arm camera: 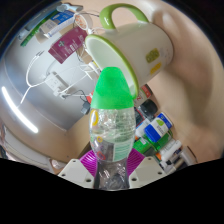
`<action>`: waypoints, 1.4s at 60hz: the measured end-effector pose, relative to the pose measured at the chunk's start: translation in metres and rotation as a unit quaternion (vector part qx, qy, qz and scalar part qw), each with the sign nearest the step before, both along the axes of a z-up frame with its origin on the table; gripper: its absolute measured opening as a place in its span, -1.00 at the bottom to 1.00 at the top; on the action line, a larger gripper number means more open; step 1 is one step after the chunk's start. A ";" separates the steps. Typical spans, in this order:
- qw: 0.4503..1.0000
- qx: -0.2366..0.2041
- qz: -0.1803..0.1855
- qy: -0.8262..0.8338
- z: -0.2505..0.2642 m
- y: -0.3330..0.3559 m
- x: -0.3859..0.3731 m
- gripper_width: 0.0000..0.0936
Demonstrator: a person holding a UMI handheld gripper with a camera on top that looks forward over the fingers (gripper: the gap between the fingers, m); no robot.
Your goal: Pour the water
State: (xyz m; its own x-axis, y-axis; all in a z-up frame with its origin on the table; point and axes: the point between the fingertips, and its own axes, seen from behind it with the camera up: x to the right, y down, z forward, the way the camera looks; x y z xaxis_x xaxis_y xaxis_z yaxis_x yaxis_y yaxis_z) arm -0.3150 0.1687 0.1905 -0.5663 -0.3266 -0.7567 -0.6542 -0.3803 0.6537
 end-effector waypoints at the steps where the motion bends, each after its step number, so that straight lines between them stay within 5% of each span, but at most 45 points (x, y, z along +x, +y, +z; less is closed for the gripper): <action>1: 1.000 -0.002 -0.003 0.007 0.002 0.000 0.002 -0.27; 21: 1.000 -0.004 -0.004 0.031 0.012 0.002 0.004 -0.27; 31: 0.977 0.063 0.038 -0.201 0.009 -0.007 0.009 -0.27; 41: 0.819 0.247 0.007 -0.519 0.092 0.000 0.087 -0.27; 48: 0.642 0.293 -0.063 -0.706 0.136 0.012 0.177 -0.27; 53: 0.523 0.275 -0.099 -0.801 0.139 0.015 0.255 -0.26; 62: 0.428 0.188 -0.100 -0.878 0.048 0.018 0.358 -0.24; 71: 0.420 0.130 -0.053 -0.896 -0.047 0.021 0.401 -0.24; 84: 0.431 0.106 -0.012 -0.896 -0.130 0.009 0.411 -0.20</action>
